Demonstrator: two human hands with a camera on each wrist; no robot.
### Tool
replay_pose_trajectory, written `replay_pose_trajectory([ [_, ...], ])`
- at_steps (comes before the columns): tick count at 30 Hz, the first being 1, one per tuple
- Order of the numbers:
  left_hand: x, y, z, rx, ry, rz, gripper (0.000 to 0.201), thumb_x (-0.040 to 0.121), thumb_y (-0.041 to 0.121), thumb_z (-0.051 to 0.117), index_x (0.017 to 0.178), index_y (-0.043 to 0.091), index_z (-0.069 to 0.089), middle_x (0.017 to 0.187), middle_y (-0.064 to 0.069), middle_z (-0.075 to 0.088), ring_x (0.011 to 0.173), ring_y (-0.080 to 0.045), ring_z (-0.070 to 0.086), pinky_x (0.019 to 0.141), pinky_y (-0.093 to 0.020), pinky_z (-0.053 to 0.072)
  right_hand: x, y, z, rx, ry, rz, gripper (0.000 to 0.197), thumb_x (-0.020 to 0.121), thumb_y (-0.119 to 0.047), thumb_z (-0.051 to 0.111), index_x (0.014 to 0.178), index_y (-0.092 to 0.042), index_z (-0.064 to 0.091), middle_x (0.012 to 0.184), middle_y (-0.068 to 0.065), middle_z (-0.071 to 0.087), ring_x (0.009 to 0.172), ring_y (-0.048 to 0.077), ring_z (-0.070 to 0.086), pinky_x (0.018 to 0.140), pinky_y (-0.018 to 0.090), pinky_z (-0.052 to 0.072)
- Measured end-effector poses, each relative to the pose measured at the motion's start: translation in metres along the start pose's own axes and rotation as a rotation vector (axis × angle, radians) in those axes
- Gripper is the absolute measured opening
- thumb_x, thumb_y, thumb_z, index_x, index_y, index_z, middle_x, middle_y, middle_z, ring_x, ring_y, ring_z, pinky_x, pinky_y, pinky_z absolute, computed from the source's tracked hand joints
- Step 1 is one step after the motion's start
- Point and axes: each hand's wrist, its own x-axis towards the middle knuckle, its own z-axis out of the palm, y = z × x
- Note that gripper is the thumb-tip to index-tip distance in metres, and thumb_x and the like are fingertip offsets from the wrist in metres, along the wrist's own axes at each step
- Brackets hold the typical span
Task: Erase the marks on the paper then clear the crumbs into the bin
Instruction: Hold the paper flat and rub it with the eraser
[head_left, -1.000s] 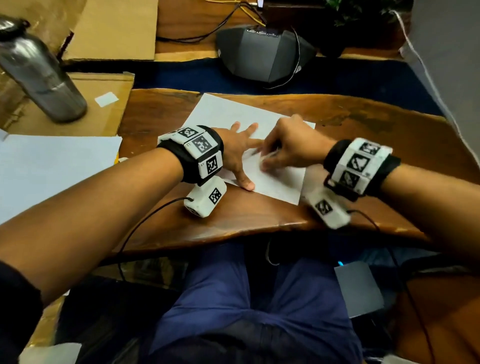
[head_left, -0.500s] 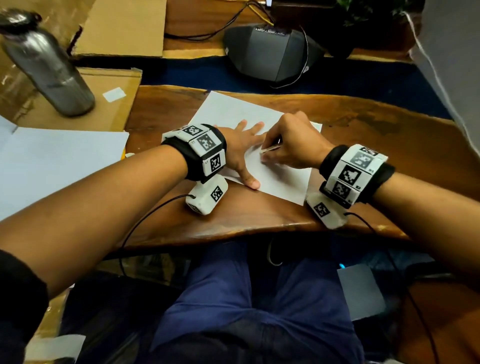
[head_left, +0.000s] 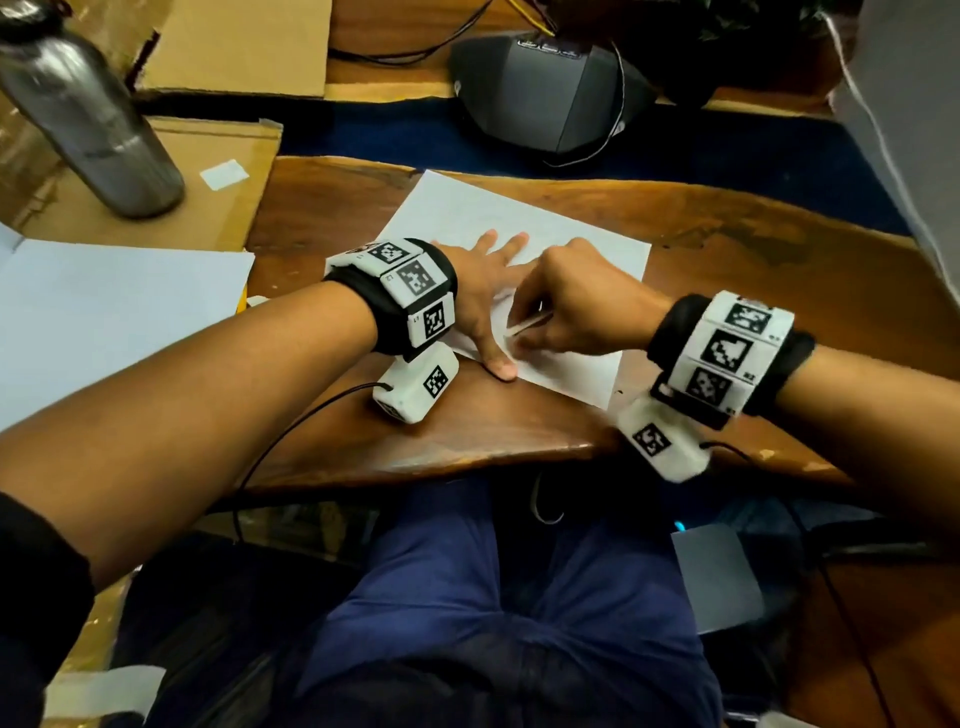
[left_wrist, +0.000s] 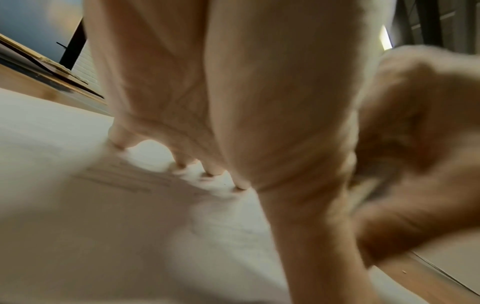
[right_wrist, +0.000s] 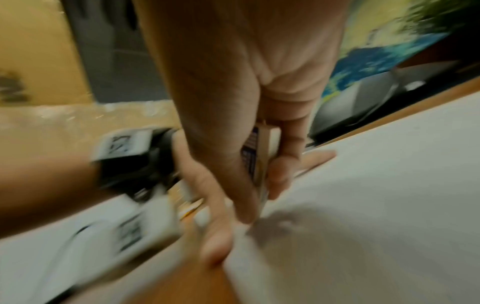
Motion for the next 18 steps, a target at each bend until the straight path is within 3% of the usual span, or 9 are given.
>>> replay_pose_trajectory([
  [3, 0.003, -0.002, 0.001, 0.027, 0.000, -0.034, 0.143, 0.046, 0.076, 0.078, 0.150, 0.048, -0.016, 0.159, 0.003, -0.030, 0.148, -0.026, -0.022, 0.112, -0.071, 0.008, 0.013, 0.023, -0.012, 0.003, 0.119, 0.108, 0.018, 0.077, -0.027, 0.085, 0.090, -0.014, 0.081, 0.083, 0.001, 0.076, 0.070, 0.012, 0.064, 0.059, 0.018, 0.046],
  [7, -0.001, -0.001, 0.000, -0.006, -0.008, -0.033, 0.148, 0.047, 0.074, 0.079, 0.150, 0.038, -0.021, 0.158, 0.003, -0.032, 0.147, -0.026, -0.024, 0.111, -0.073, 0.005, 0.000, -0.003, 0.006, 0.005, -0.012, -0.043, 0.014, 0.077, -0.026, 0.083, 0.086, -0.014, 0.081, 0.078, -0.002, 0.075, 0.065, 0.008, 0.061, 0.064, 0.025, 0.052],
  [12, 0.001, -0.001, 0.001, 0.027, 0.003, -0.039, 0.146, 0.042, 0.078, 0.077, 0.149, 0.046, -0.017, 0.159, 0.005, -0.031, 0.148, -0.025, -0.022, 0.111, -0.072, 0.007, 0.016, 0.022, -0.013, 0.031, 0.095, 0.099, 0.020, 0.077, -0.025, 0.085, 0.094, -0.015, 0.082, 0.084, 0.000, 0.077, 0.073, 0.013, 0.066, 0.069, 0.029, 0.056],
  [16, -0.001, 0.002, -0.002, -0.007, -0.008, -0.041, 0.149, 0.048, 0.071, 0.082, 0.151, 0.037, -0.019, 0.158, 0.005, -0.032, 0.147, -0.025, -0.024, 0.110, -0.073, 0.004, 0.004, -0.001, 0.005, -0.011, -0.021, -0.085, 0.014, 0.077, -0.023, 0.083, 0.088, -0.014, 0.081, 0.080, -0.005, 0.074, 0.063, 0.004, 0.058, 0.064, 0.020, 0.049],
  [18, 0.001, 0.003, -0.002, 0.019, -0.019, -0.036, 0.151, 0.042, 0.076, 0.079, 0.151, 0.041, -0.019, 0.158, 0.005, -0.033, 0.147, -0.025, -0.024, 0.111, -0.073, 0.005, 0.010, 0.011, -0.005, -0.002, 0.015, 0.004, 0.019, 0.077, -0.027, 0.084, 0.092, -0.016, 0.081, 0.081, -0.008, 0.073, 0.065, 0.004, 0.058, 0.063, 0.013, 0.044],
])
